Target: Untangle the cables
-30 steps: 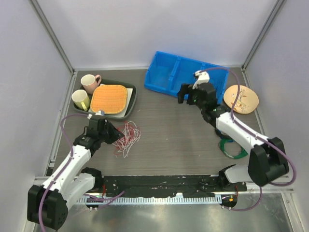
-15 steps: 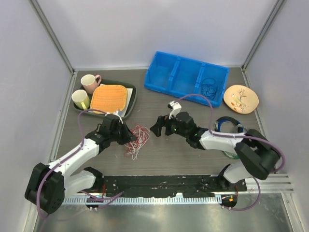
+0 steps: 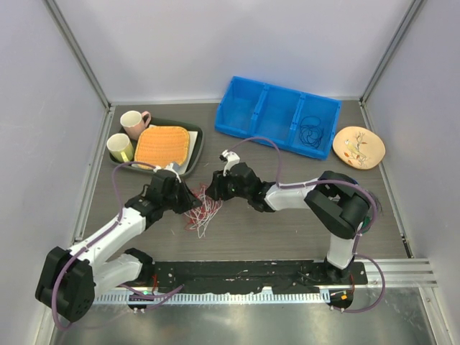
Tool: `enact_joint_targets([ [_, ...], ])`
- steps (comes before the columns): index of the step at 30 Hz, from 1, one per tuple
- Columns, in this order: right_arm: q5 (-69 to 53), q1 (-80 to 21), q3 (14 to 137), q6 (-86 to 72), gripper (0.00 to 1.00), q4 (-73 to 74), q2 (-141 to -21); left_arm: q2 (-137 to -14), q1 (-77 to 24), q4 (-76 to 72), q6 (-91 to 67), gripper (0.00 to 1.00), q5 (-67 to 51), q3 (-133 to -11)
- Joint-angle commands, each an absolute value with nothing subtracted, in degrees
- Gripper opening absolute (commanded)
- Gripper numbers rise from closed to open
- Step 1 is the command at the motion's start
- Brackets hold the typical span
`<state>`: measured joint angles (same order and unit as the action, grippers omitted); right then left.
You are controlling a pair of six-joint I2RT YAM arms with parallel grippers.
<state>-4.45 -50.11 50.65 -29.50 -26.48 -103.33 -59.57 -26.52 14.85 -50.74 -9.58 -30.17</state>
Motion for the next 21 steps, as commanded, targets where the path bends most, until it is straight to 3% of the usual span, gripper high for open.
enact_joint_targets([
  [1, -3.52, -50.54, 53.52, -31.38, 0.31, -25.58, -104.77, -57.92, -26.72, 15.73, -50.36, 0.0, -7.12, -32.34],
  [5, -2.99, -50.54, 51.77, -31.37, 0.01, -26.1, -100.74, -56.69, -26.63, 17.66, -50.36, 0.0, -4.75, -32.78],
  [9, 8.21, -50.54, 45.98, -32.96, 0.01, -26.73, -94.6, -55.81, -26.54, 26.15, -52.46, 0.0, 4.89, -34.53],
  [14, 28.96, -50.19, 41.06, -34.8, 0.01, -13.38, -85.27, -56.95, -26.37, 48.48, -63.96, 0.0, 33.28, -42.26],
  [16, 36.69, -49.66, 39.03, -36.3, 0.01, -8.82, -79.41, -57.3, -25.76, 56.06, -68.46, 0.01, 37.51, -45.16],
  [21, 45.09, -45.98, 30.68, -39.45, 0.01, -3.96, -66.99, -54.59, -23.73, 57.92, -65.58, 0.03, 37.44, -51.83],
])
